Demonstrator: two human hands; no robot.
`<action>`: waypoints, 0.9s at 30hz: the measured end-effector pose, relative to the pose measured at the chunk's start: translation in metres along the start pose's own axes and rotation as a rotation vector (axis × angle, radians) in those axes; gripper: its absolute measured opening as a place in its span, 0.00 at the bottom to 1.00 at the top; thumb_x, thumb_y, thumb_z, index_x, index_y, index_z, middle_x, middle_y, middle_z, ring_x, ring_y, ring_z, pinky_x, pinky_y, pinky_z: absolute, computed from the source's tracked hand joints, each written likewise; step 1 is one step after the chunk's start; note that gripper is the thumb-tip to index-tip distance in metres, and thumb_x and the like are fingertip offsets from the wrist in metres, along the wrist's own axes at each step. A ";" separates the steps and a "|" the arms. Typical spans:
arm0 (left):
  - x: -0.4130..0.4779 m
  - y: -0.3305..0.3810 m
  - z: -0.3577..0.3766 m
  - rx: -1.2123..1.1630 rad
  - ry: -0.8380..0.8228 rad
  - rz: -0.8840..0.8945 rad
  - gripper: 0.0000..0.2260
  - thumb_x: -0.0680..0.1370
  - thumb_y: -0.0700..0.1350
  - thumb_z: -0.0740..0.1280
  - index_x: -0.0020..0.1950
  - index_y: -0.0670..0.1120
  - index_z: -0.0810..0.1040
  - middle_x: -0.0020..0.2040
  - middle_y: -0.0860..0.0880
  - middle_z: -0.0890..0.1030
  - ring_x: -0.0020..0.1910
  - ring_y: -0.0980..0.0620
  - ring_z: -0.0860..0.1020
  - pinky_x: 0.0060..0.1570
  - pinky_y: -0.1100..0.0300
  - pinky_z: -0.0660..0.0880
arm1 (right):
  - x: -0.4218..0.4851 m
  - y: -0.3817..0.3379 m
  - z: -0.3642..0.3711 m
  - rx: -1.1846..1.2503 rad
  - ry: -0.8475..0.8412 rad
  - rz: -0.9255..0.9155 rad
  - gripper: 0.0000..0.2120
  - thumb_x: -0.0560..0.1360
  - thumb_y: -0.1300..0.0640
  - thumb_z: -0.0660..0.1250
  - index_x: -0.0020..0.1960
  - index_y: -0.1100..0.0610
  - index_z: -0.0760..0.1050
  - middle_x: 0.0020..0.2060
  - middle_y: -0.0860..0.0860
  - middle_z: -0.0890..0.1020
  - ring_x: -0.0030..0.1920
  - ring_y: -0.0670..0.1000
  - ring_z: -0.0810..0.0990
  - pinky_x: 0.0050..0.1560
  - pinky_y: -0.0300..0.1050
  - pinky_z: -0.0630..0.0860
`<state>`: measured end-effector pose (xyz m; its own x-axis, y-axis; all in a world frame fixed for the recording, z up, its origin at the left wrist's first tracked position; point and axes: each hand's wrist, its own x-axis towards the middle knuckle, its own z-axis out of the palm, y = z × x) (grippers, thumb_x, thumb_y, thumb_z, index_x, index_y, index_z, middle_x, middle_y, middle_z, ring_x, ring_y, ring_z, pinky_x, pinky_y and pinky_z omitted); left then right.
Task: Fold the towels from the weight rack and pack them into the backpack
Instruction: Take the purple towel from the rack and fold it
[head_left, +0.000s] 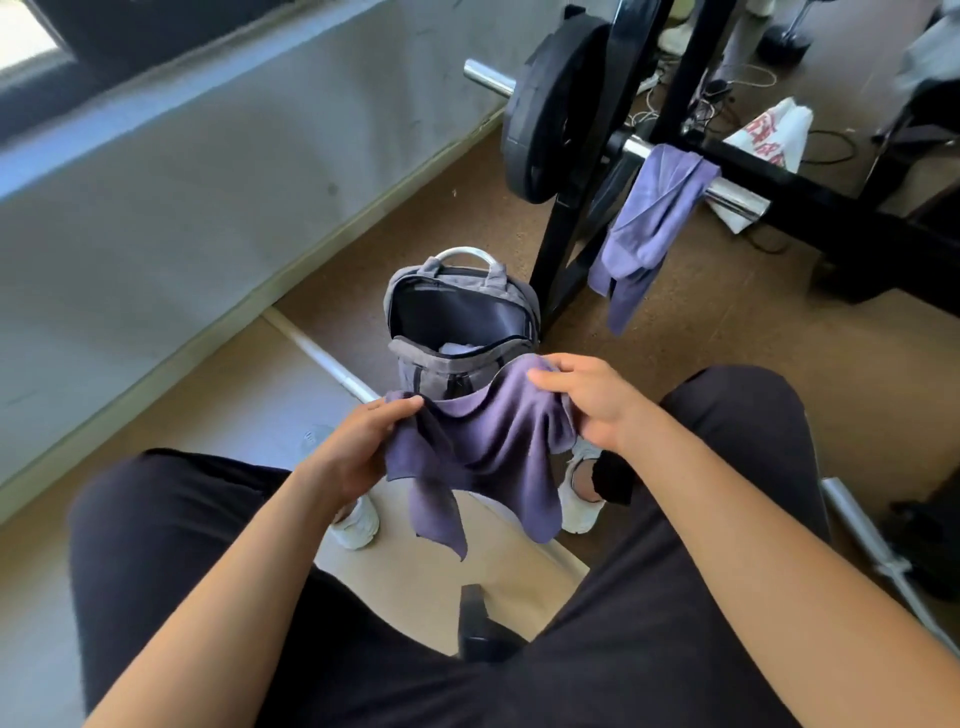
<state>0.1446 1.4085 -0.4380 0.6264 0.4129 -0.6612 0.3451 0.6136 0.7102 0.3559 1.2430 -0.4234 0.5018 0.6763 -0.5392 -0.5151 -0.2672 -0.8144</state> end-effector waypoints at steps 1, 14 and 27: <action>-0.002 -0.002 0.005 -0.006 -0.053 0.023 0.08 0.79 0.43 0.70 0.52 0.39 0.81 0.49 0.40 0.84 0.44 0.46 0.84 0.49 0.54 0.81 | -0.006 0.001 0.008 -0.006 -0.089 0.017 0.11 0.78 0.71 0.64 0.59 0.66 0.77 0.46 0.58 0.82 0.45 0.53 0.81 0.47 0.43 0.79; -0.015 -0.005 0.040 -0.273 -0.160 0.119 0.05 0.81 0.37 0.67 0.49 0.45 0.78 0.48 0.43 0.82 0.43 0.47 0.82 0.44 0.59 0.82 | -0.044 0.013 0.056 -0.279 -0.103 -0.187 0.12 0.78 0.65 0.70 0.56 0.50 0.81 0.51 0.50 0.87 0.55 0.50 0.85 0.58 0.48 0.81; -0.016 0.000 0.039 -0.341 -0.165 0.146 0.07 0.78 0.31 0.67 0.51 0.43 0.77 0.46 0.42 0.82 0.40 0.51 0.85 0.39 0.63 0.81 | -0.043 0.019 0.056 -0.352 0.274 -0.444 0.07 0.71 0.64 0.77 0.43 0.52 0.84 0.37 0.48 0.87 0.40 0.46 0.86 0.41 0.38 0.79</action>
<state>0.1621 1.3754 -0.4177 0.7647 0.4157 -0.4923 0.0101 0.7562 0.6542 0.2855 1.2476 -0.4042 0.7991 0.5867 -0.1310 0.0194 -0.2431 -0.9698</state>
